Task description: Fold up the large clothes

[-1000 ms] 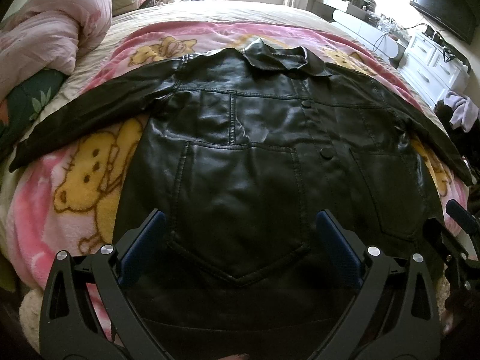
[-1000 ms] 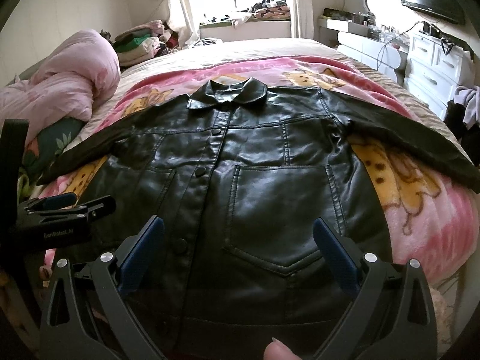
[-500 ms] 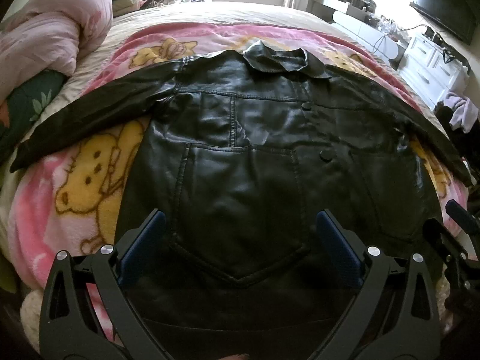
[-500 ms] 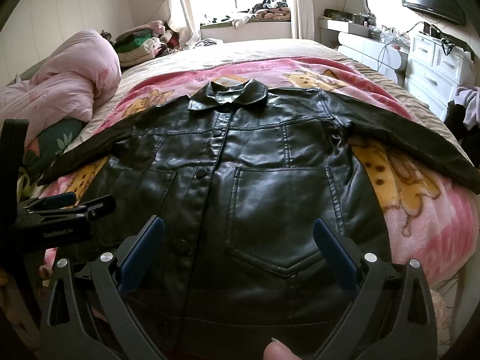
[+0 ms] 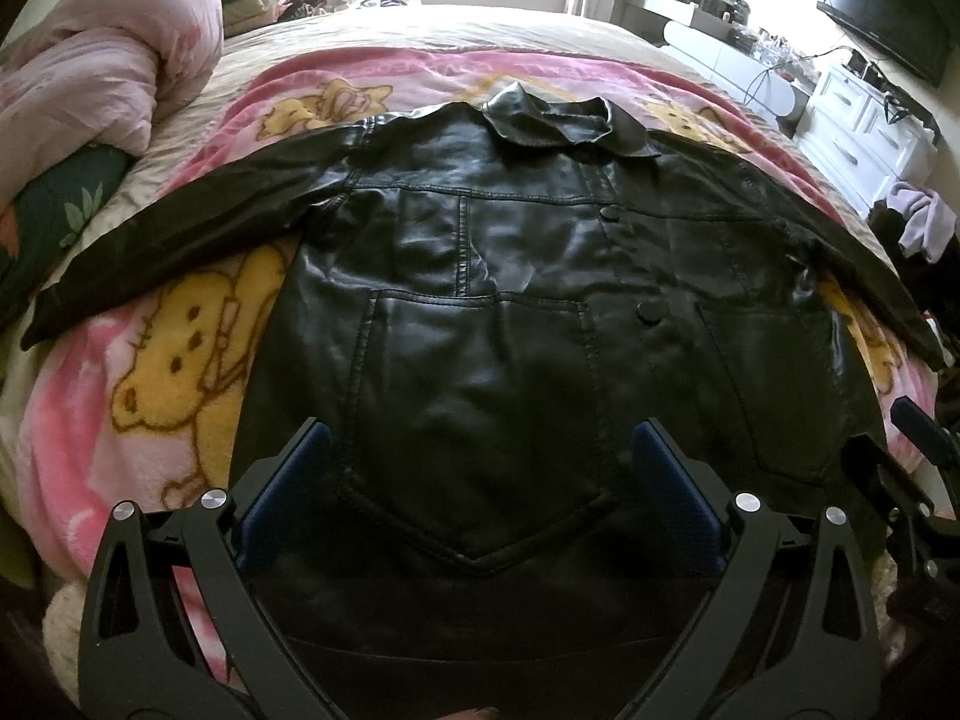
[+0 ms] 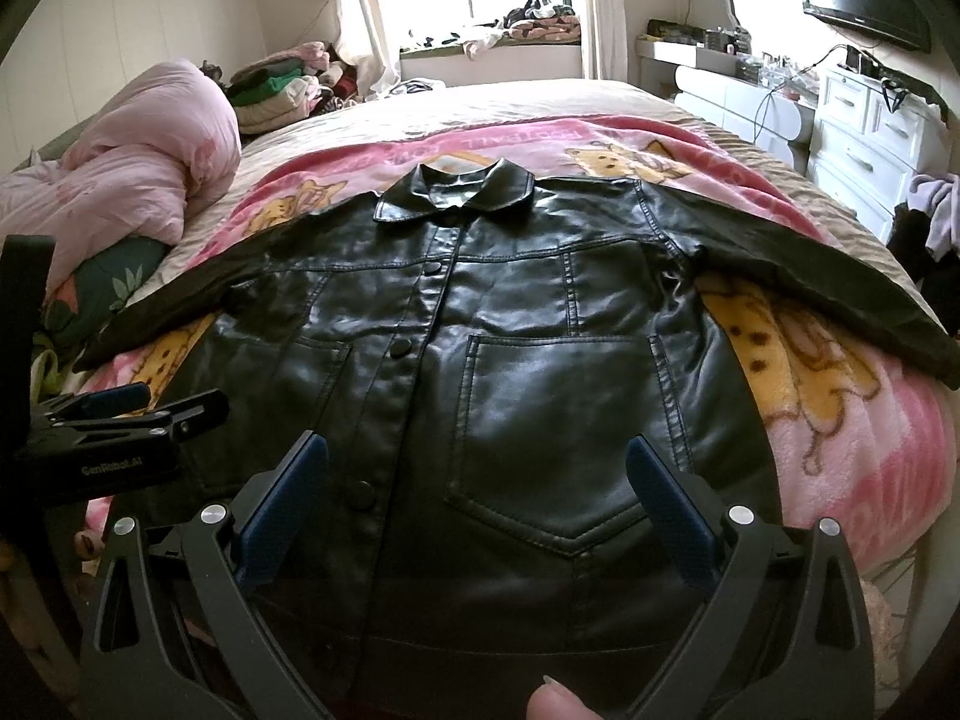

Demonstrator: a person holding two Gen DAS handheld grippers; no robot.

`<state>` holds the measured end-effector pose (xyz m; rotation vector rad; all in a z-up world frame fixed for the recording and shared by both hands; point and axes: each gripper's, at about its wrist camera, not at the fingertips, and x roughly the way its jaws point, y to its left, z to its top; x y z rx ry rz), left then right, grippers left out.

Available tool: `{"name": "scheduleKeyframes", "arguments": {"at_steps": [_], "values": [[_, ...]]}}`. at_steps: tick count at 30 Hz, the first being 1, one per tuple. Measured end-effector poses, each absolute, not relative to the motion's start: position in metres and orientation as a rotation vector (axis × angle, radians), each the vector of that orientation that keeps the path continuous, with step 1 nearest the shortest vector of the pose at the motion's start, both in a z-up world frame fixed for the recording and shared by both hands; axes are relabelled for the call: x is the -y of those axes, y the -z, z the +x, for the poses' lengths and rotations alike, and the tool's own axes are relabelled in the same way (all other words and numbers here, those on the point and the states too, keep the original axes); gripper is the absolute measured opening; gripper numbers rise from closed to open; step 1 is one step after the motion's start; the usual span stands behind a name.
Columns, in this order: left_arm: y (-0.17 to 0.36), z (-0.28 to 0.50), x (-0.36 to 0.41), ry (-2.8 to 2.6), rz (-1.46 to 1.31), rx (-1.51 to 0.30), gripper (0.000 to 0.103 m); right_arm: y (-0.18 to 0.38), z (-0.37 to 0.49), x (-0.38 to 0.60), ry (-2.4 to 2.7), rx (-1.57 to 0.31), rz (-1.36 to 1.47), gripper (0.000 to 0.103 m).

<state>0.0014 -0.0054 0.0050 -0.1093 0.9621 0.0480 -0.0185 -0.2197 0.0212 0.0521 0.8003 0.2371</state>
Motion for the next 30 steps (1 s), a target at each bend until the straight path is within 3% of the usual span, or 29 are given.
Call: {"name": "scheduleKeyframes", "arguments": {"at_steps": [30], "values": [[-0.013, 0.032, 0.004, -0.046, -0.105, -0.954, 0.094, -0.036, 0.012, 0.219, -0.234, -0.765, 0.067, 0.099]]}}
